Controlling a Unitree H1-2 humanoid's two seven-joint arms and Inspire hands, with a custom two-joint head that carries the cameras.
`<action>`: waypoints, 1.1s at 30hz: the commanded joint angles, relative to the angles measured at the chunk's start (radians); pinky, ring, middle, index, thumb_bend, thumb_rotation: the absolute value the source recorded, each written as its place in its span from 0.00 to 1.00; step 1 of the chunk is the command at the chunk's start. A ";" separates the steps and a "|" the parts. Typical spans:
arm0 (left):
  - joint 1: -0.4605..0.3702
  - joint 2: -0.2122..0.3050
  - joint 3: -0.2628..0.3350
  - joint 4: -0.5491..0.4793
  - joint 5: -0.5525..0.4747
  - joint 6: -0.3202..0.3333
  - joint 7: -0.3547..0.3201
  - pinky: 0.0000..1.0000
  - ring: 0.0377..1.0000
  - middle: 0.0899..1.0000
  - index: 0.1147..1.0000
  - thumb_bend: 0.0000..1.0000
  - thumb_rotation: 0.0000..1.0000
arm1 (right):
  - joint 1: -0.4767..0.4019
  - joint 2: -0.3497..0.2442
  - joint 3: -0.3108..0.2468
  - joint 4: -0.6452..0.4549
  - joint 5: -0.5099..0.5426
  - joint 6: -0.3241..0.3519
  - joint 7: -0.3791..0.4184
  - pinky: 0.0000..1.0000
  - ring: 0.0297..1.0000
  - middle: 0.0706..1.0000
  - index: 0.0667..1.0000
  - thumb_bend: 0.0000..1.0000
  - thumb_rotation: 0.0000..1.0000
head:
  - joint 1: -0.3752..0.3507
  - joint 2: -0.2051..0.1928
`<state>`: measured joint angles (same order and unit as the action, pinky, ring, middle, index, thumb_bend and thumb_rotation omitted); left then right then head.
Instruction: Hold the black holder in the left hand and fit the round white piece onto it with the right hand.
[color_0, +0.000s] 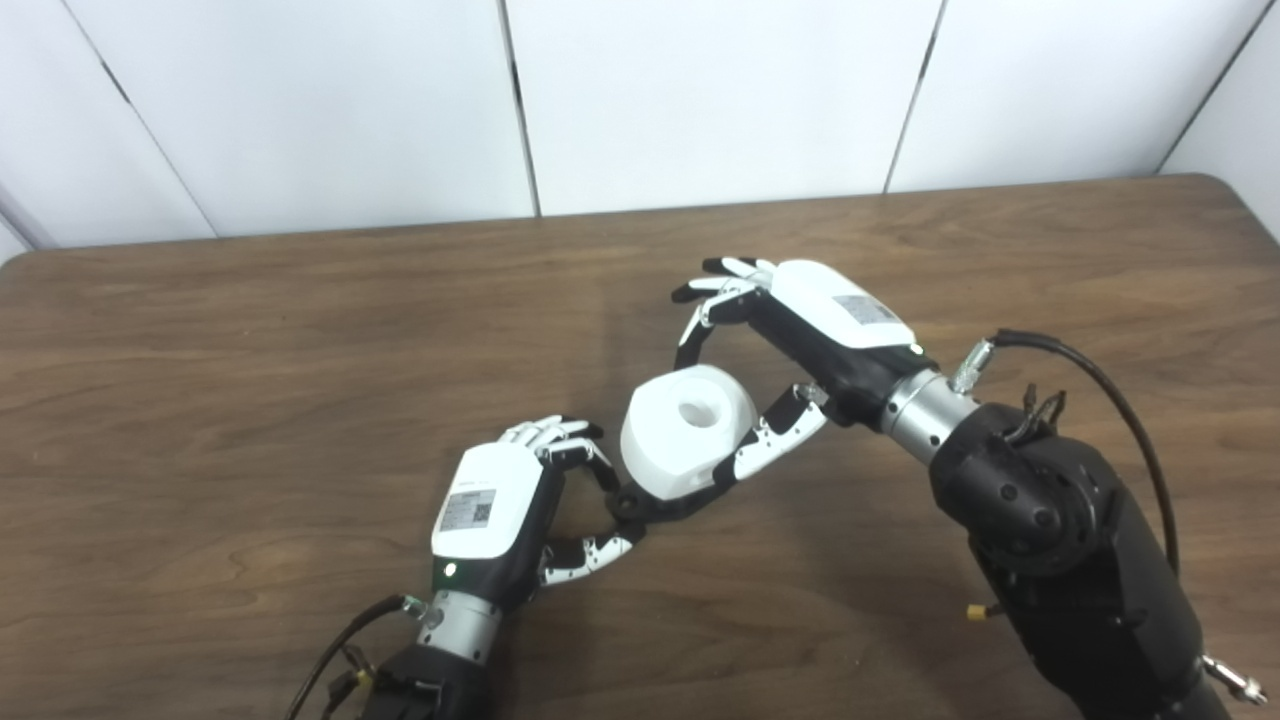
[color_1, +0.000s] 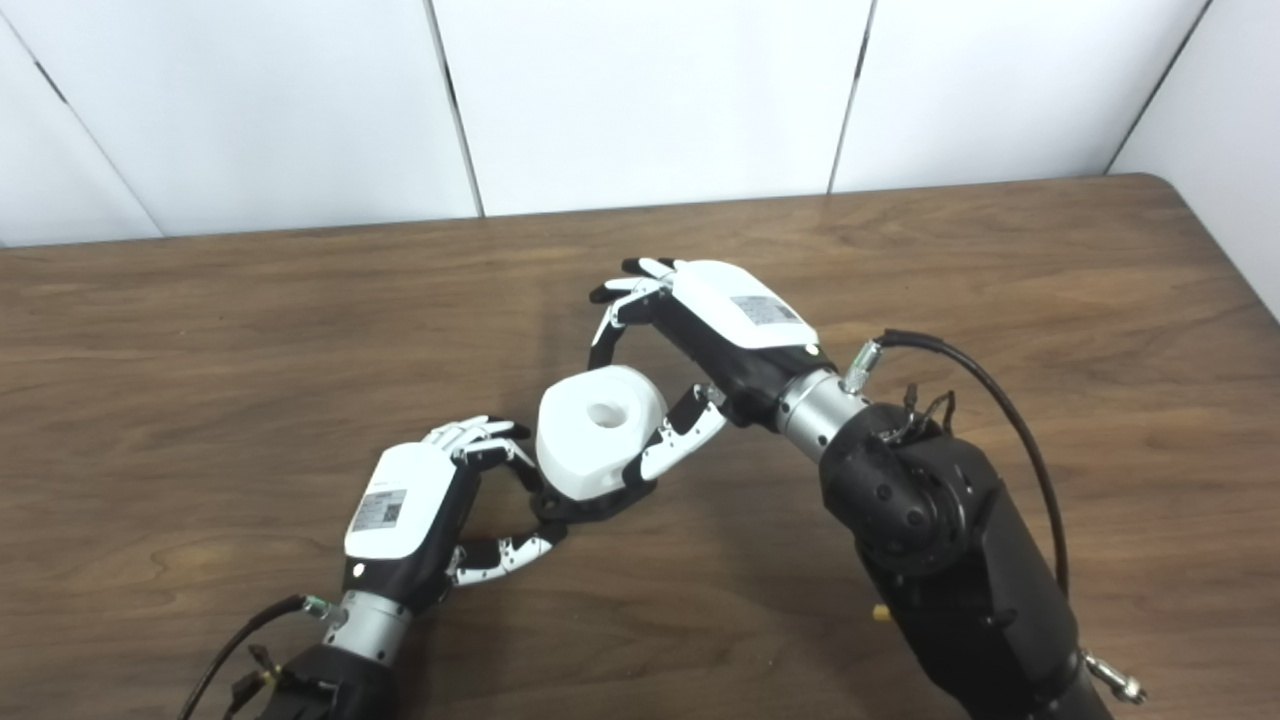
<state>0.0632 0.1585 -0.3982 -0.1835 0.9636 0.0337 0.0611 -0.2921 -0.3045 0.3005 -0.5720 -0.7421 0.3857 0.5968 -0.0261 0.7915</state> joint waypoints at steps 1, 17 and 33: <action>-0.004 -0.001 -0.014 0.021 0.022 0.012 -0.023 0.84 0.83 0.76 0.42 0.52 0.05 | -0.037 -0.002 -0.005 -0.015 -0.013 -0.019 -0.008 1.00 0.96 0.85 0.44 0.52 0.14 | -0.002 0.002; -0.008 -0.007 -0.016 0.023 0.019 0.012 -0.021 0.84 0.83 0.76 0.42 0.52 0.05 | -0.077 0.011 0.006 -0.037 -0.061 -0.024 0.033 1.00 0.97 0.85 0.44 0.52 0.14 | -0.005 0.003; -0.009 -0.009 -0.018 0.020 0.025 0.016 -0.023 0.85 0.83 0.76 0.42 0.52 0.05 | -0.067 -0.014 0.008 -0.028 -0.057 -0.036 0.062 1.00 0.98 0.85 0.44 0.52 0.14 | -0.008 0.006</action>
<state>0.0585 0.1475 -0.4018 -0.1764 0.9645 0.0377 0.0641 -0.3317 -0.3082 0.3159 -0.5746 -0.7990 0.3828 0.6682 -0.0337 0.7961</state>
